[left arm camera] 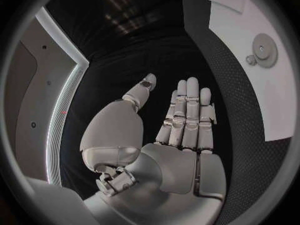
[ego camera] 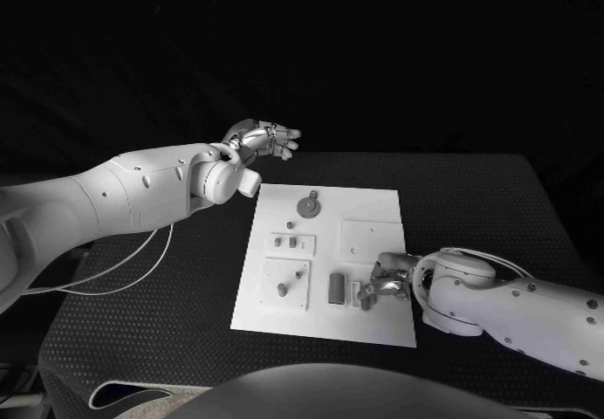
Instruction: Assemble the parts on the task board
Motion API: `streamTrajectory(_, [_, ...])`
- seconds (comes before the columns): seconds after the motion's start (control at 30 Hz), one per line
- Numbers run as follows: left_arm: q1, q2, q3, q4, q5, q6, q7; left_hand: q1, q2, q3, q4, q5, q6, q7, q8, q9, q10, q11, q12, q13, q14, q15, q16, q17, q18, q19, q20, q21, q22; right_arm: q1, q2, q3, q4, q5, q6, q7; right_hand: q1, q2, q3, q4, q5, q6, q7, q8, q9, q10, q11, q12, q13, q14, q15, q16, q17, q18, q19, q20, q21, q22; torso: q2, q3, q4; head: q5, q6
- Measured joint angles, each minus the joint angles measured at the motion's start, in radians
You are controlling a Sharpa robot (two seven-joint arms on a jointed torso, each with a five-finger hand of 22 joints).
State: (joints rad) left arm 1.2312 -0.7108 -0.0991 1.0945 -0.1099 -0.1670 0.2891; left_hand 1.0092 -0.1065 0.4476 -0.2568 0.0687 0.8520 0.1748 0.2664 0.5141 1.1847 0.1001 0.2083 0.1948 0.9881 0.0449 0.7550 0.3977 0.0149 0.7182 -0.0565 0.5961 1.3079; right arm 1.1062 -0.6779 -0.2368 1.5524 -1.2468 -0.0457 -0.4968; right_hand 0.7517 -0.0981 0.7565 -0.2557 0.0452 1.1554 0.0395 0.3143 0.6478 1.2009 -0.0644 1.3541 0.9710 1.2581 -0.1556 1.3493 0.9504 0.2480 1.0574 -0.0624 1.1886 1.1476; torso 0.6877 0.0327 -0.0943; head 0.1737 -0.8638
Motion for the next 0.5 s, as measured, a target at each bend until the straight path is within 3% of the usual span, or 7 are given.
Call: streamTrajectory(0.5, [0.0,-0.003,0.0,-0.001,0.0,0.001,-0.003,0.0,0.0,0.0,0.0,0.0,0.0,0.0,0.0,0.0,0.0,0.0,0.0,0.0,0.0,0.0,0.0,0.001,0.0,0.0,0.0,-0.001,0.0,0.001,-0.03,0.0,0.002,0.001,0.0,0.019,-0.023,-0.022,0.002,-0.005,0.005,0.003,-0.003,-0.003,-0.012,0.002,-0.001,-0.012,0.0,0.0,0.0,-0.006,0.006,0.006,0.0,0.0,0.0,-0.004,0.0,0.0008,-0.0011,-0.001,-0.001])
